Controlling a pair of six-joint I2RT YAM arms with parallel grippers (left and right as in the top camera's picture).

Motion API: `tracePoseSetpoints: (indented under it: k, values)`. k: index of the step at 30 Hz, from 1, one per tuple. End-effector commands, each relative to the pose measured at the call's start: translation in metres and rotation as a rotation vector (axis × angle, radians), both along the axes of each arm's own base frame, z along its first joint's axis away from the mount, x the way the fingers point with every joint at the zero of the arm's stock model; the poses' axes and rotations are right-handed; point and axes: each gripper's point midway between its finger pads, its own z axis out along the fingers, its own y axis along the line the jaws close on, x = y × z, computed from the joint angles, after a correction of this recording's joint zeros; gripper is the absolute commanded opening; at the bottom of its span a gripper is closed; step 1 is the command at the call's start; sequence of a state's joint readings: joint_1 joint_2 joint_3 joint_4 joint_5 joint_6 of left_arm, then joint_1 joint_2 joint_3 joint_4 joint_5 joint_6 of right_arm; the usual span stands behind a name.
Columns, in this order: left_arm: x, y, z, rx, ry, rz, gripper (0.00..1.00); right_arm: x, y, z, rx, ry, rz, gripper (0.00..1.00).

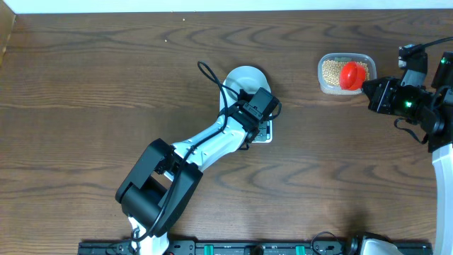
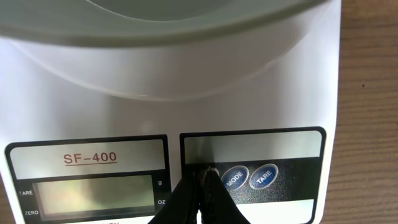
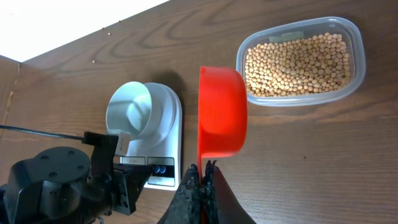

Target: Scoop item into bowl and weigh 50g on scale

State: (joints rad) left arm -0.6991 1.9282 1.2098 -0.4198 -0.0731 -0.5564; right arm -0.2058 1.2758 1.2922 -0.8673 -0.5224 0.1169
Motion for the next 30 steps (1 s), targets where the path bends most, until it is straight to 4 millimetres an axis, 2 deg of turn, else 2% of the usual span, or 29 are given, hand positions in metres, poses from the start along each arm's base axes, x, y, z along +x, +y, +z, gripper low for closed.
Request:
tracePoseSetpoints:
  k: [1, 30]
  values:
    - [-0.0047, 0.023, -0.0285, 0.069, 0.064, 0.057, 0.07, -0.0001, -0.0013, 0.009, -0.017, -0.028, 0.007, 0.01]
    - [0.0024, 0.019, -0.0302, 0.052, 0.041, 0.057, 0.07, -0.0014, -0.0011, 0.0078, -0.015, -0.02, 0.007, 0.01]
